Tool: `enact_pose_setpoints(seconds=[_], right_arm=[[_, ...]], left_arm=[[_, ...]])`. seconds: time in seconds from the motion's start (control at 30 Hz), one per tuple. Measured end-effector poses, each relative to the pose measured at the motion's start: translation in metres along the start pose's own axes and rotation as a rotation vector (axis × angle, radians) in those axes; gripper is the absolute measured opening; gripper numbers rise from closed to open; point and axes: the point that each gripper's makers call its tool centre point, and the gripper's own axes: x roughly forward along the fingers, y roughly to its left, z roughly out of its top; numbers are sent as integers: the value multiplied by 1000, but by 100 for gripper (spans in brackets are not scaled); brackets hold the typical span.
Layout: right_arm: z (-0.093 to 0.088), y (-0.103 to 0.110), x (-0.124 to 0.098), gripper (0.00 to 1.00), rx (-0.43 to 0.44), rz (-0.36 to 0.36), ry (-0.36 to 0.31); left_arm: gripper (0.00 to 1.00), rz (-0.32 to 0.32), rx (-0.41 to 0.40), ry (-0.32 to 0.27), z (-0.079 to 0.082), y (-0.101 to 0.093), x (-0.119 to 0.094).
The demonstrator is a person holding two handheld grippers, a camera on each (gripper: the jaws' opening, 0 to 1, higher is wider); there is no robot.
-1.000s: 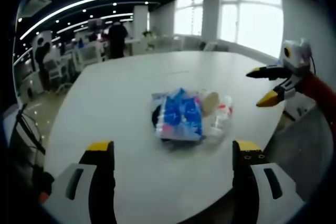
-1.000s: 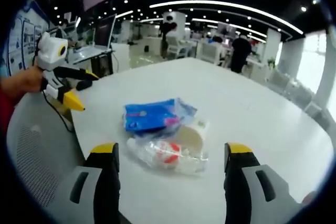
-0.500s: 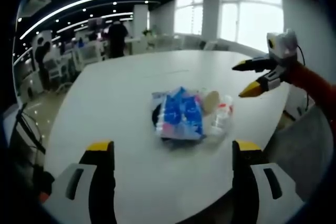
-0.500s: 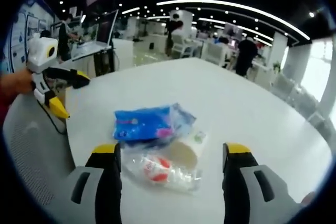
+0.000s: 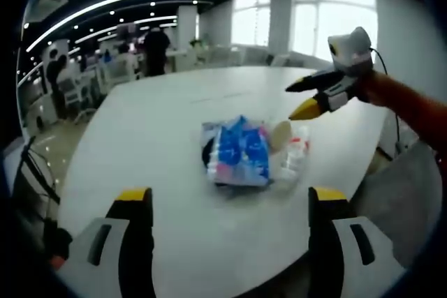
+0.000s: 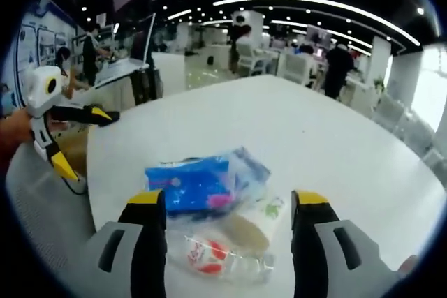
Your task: Arrange the tabletop items into an orderly group along one side of the table until the central work area is clear of visible clutter.
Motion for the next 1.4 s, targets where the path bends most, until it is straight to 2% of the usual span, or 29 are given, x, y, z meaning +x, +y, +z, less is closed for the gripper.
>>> enact_pose_setpoints(seconds=[0.2, 0.53, 0.67, 0.87, 1.4], right_arm=[[4, 2, 18, 66, -21, 19, 6], [-5, 2, 49, 59, -7, 57, 38], [-5, 1, 56, 53, 19, 74, 37], [-8, 4, 65, 45, 8, 98, 53], [-17, 8, 85, 35, -15, 135, 87]], left_arm=[[89, -2, -2, 2, 0, 0, 0], [88, -13, 0, 16, -3, -2, 2], [88, -18, -2, 21, -4, -3, 2], [87, -19, -6, 23, -5, -3, 2], [85, -27, -10, 33, -6, -4, 3]])
